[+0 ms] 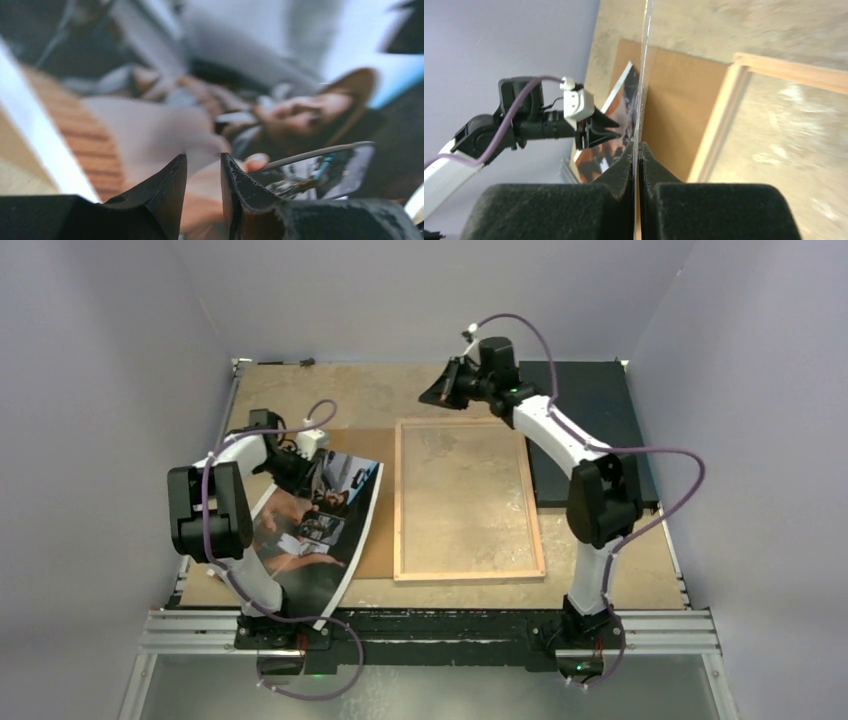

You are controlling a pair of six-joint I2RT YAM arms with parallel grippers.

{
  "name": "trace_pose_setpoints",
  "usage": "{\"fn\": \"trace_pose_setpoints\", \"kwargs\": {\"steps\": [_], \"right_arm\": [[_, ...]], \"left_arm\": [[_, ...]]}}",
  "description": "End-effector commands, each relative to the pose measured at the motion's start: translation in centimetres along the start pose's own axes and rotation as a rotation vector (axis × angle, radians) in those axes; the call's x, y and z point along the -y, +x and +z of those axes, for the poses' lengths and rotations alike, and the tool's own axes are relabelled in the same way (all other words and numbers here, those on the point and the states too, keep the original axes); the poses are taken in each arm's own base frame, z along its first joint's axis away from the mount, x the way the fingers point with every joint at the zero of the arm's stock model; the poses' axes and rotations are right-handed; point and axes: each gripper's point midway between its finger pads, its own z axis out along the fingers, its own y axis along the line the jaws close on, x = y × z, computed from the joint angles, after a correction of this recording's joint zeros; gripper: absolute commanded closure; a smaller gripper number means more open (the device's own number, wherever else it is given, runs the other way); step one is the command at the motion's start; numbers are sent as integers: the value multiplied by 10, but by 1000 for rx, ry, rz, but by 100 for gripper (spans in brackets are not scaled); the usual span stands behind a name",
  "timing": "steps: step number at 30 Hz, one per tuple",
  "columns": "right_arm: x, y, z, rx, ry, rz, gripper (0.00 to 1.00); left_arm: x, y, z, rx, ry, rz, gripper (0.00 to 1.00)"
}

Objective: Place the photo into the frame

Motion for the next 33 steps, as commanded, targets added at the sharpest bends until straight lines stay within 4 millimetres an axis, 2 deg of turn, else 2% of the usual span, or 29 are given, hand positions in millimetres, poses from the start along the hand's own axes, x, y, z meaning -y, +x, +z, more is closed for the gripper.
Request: {"fn": "trace_pose_setpoints", "kwargs": {"steps": [1, 4, 6, 10, 14, 16, 19, 26, 30, 33], "right_arm": [[-23, -45, -66, 100, 39, -126, 100], [-18, -52, -94, 130, 93, -142, 100], [-17, -55, -113, 154, 119, -156, 100], [-14, -55, -147, 191, 197, -174, 100], [-10, -37, -162, 182, 206, -163, 100], [-7, -27, -165, 167, 207, -152, 100], [-6, -16, -171, 156, 207, -145, 100], [-1, 5, -185, 130, 227, -141, 100], [-7, 16, -190, 99, 202, -140, 100], [-12, 23, -197, 82, 190, -141, 100]], "left_arm": [[31, -26, 4, 36, 35, 97, 71], [41, -49, 4, 52, 30, 121, 72], [60, -57, 6, 44, 63, 162, 72], [102, -46, 27, -29, 124, 250, 70], [109, -35, 54, -73, 92, 257, 72], [101, -39, 62, -63, 39, 246, 73], [79, -46, 68, -59, -72, 252, 74], [13, -40, 73, -139, -355, 276, 76], [-30, -39, 69, -146, -451, 217, 79], [-52, -50, 56, -122, -475, 154, 80]]}}
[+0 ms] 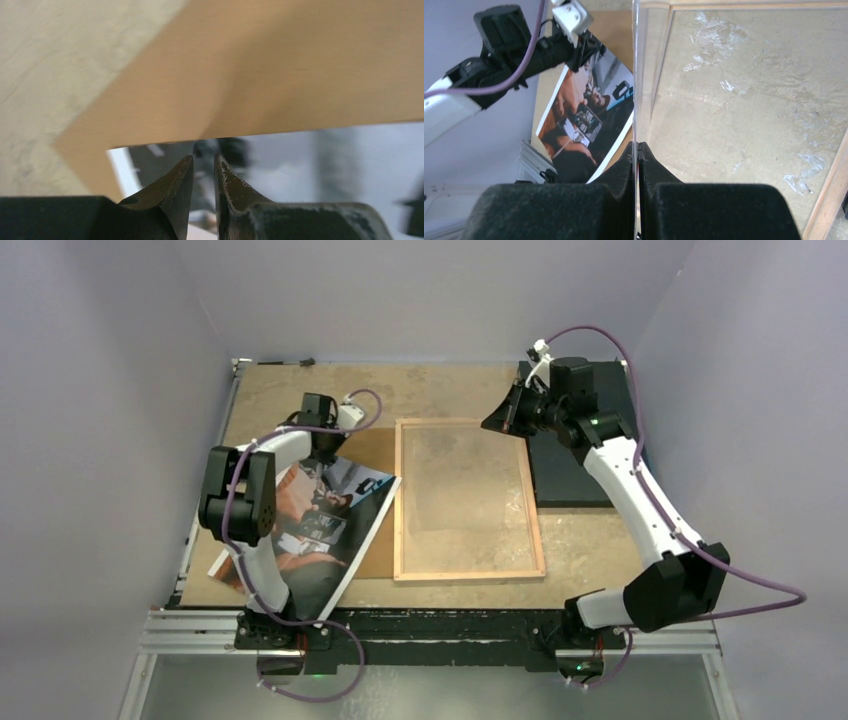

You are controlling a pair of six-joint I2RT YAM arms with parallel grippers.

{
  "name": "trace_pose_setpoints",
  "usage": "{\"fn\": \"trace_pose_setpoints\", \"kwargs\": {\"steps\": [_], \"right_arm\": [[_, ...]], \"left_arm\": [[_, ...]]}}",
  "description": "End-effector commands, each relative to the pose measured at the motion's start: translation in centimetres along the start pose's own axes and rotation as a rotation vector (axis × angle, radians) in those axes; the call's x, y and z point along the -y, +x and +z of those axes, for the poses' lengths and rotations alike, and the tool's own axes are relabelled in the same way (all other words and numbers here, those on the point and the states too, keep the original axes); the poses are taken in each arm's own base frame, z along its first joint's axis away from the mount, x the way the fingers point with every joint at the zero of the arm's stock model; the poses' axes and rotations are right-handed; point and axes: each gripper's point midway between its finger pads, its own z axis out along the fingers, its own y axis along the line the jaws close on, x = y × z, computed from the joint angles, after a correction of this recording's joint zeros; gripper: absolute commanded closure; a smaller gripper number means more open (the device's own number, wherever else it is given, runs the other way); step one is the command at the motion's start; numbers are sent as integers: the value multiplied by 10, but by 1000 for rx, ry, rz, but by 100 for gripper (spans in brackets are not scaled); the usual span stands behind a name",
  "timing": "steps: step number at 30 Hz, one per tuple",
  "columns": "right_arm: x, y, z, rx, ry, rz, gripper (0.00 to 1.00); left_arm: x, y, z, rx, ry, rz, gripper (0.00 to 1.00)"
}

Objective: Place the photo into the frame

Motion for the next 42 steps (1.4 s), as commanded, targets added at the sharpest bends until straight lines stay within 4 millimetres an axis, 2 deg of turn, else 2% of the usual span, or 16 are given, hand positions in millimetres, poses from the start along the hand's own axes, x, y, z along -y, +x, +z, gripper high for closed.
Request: {"fn": "trace_pose_setpoints", "kwargs": {"steps": [1, 3, 4, 5, 7, 9, 10, 12, 13, 16, 20, 26, 30, 35, 42], "right_arm": [[-19, 2, -23, 8, -66, -43, 100], [-19, 6, -27, 3, -63, -42, 100], [-18, 7, -28, 4, -61, -45, 100], [-17, 7, -30, 8, -55, -46, 100], [-16, 6, -32, 19, -45, -52, 100], [-14, 5, -32, 24, -38, -48, 100], [-14, 4, -32, 26, -35, -45, 100], [-14, 3, -33, 30, -38, -39, 100], [-16, 3, -33, 32, -43, -36, 100], [-17, 4, -35, 32, -50, -31, 100], [-14, 8, -37, 30, -49, -18, 100], [-8, 14, -37, 16, -33, -4, 100], [2, 23, -32, -3, -22, 9, 100], [6, 30, -29, -16, -28, 22, 100], [11, 44, -27, -52, -31, 36, 100]], "left_arm": [[-37, 61, 11, -204, -79, -77, 79], [-36, 29, -12, -122, -19, -117, 73], [-24, 10, -28, -73, 46, -137, 69], [-7, -11, -45, -20, 121, -137, 64], [43, -35, -76, 38, 246, -85, 57], [94, -44, -95, 83, 330, 10, 50], [114, -41, -99, 93, 355, 49, 48], [144, -25, -96, 84, 371, 131, 47], [150, -14, -91, 66, 364, 160, 46], [161, 6, -82, 47, 361, 194, 45], [173, 18, -80, 62, 338, 274, 44], [190, 18, -92, 184, 260, 402, 42], [202, 23, -95, 201, 247, 445, 40], [190, 35, -79, 153, 157, 467, 40], [155, 53, -51, 53, -12, 514, 43]]}}
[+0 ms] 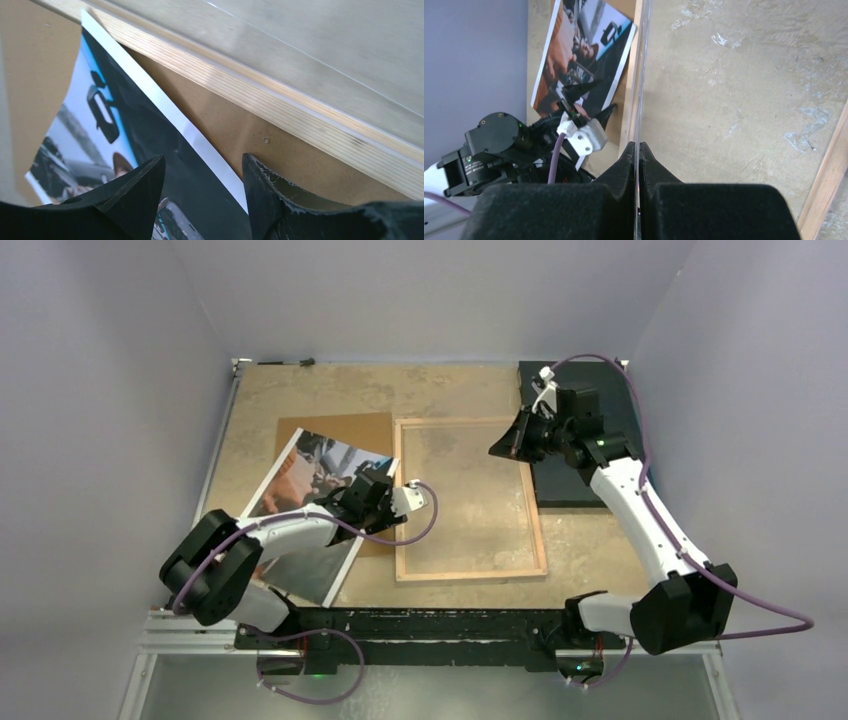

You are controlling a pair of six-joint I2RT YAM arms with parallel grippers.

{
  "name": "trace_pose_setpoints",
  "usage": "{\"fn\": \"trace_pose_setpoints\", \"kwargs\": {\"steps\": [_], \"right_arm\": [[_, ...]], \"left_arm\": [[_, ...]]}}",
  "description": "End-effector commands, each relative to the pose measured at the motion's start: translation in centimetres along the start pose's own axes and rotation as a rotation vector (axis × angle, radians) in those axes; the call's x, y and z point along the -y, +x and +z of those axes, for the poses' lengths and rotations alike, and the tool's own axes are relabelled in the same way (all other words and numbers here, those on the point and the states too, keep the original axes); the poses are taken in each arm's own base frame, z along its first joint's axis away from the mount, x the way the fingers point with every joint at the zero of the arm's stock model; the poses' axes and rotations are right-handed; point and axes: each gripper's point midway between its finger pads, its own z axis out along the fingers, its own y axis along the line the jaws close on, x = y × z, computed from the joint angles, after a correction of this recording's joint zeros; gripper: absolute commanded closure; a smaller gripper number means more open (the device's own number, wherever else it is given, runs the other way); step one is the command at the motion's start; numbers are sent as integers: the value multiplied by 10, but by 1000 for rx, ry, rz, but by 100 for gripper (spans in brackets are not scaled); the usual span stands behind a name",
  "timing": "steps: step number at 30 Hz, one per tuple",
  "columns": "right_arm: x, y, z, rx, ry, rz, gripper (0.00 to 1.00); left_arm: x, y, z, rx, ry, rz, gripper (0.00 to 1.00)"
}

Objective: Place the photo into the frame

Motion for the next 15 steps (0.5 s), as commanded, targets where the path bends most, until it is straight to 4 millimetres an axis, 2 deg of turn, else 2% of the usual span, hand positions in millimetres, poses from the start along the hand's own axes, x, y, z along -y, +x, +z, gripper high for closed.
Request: {"fn": "trace_pose_setpoints", "kwargs": {"steps": [1, 6, 9, 13, 15], "right_arm": [[-10, 3, -8, 12, -57, -18, 100], [-3, 16, -2, -10, -64, -9, 100], [0, 18, 5, -12, -76, -1, 100], [1, 19, 17, -18, -106, 38, 100], [-1, 18, 20, -13, -124, 50, 100]], "left_arm": [[-11, 63, 15, -202, -71, 47, 44], [-35, 91, 12, -264, -73, 7, 47], [-41, 95, 5, -266, -75, 1, 48], [-56, 77, -6, -224, -103, -57, 48], [-60, 55, -14, -169, -65, -127, 47]]}}
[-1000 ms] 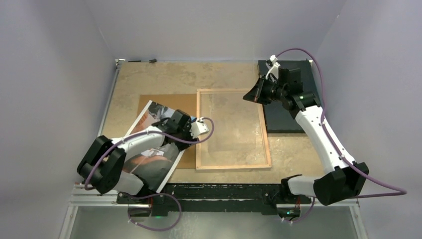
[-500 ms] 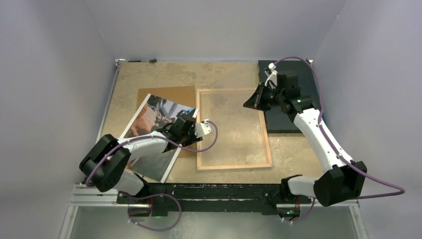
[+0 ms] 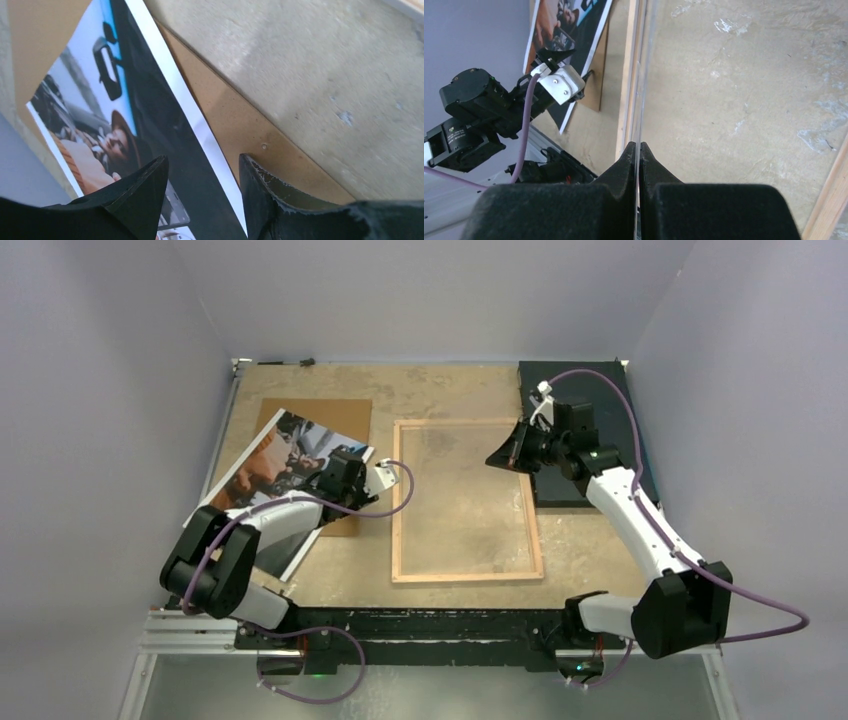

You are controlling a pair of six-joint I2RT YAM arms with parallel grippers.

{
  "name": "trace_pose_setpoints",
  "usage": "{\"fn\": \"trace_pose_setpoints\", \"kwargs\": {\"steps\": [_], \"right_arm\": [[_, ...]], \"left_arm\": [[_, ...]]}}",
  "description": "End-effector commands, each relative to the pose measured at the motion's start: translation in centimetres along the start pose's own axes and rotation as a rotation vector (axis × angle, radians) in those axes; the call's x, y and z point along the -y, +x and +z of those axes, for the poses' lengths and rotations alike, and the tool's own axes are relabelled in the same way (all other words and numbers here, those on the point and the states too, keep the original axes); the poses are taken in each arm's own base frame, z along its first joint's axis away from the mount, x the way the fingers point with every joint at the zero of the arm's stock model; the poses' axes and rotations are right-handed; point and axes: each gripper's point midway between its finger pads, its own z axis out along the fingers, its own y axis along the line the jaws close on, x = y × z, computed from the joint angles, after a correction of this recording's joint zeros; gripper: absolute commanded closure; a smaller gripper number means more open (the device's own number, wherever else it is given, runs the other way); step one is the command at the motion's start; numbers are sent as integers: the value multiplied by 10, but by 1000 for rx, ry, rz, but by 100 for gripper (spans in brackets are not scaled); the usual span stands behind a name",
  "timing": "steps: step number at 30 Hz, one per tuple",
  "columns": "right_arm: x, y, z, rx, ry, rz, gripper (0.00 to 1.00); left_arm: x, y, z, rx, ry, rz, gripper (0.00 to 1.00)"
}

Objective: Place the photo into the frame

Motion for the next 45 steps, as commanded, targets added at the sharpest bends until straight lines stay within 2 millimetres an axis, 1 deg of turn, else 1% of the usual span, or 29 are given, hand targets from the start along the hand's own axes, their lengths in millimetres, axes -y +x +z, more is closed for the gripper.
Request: {"fn": "trace_pose_setpoints", "kwargs": {"steps": [1, 3, 6, 10, 12, 14, 17, 21, 24, 26, 30, 32, 35, 37, 39, 42, 45], "right_arm": [[-18, -8, 5, 23, -101, 7, 100], [-23, -12, 5, 35, -116, 13, 100], [-32, -13, 12, 29, -140, 18, 100], [-48, -4, 27, 6, -152, 6, 100], [-57, 0, 34, -3, -163, 10, 100], [-63, 2, 39, -4, -166, 10, 100], [-72, -3, 38, 12, -182, 0, 100], [-88, -17, 23, 33, -192, -72, 100], [-97, -17, 12, 24, -218, -121, 100], [-105, -19, 7, 35, -251, -147, 100], [-120, -9, -4, 14, -359, -169, 100], [-130, 0, -11, -7, -441, -172, 100], [-135, 12, -18, -52, -495, -141, 100], [-138, 13, -20, -51, -526, -100, 100], [-142, 12, -21, -53, -556, -86, 100], [-142, 13, -16, -67, -569, -66, 100], [-128, 19, -3, -87, -536, -34, 100]], "left_arm": [[13, -13, -23, -9, 158, -101, 46], [10, -36, -33, 47, 202, -181, 44], [7, -59, -40, 91, 247, -269, 43], [-2, -73, -43, 118, 241, -329, 42], [-7, -74, -43, 126, 226, -348, 41], [-14, -70, -42, 120, 206, -373, 41], [-26, -65, -40, 123, 196, -422, 41], [-55, -57, -42, 135, 164, -504, 41], [-78, -48, -45, 144, 130, -559, 41], [-86, -42, -45, 141, 128, -588, 41], [-91, -24, -40, 111, 130, -645, 42], [-97, -13, -37, 104, 130, -701, 42], [-111, 6, -34, 98, 111, -784, 43], [-124, 25, -33, 84, 72, -837, 43], [-131, 35, -33, 84, 55, -877, 43], [-130, 43, -32, 75, 71, -903, 43], [-126, 45, -32, 76, 88, -910, 43]]}}
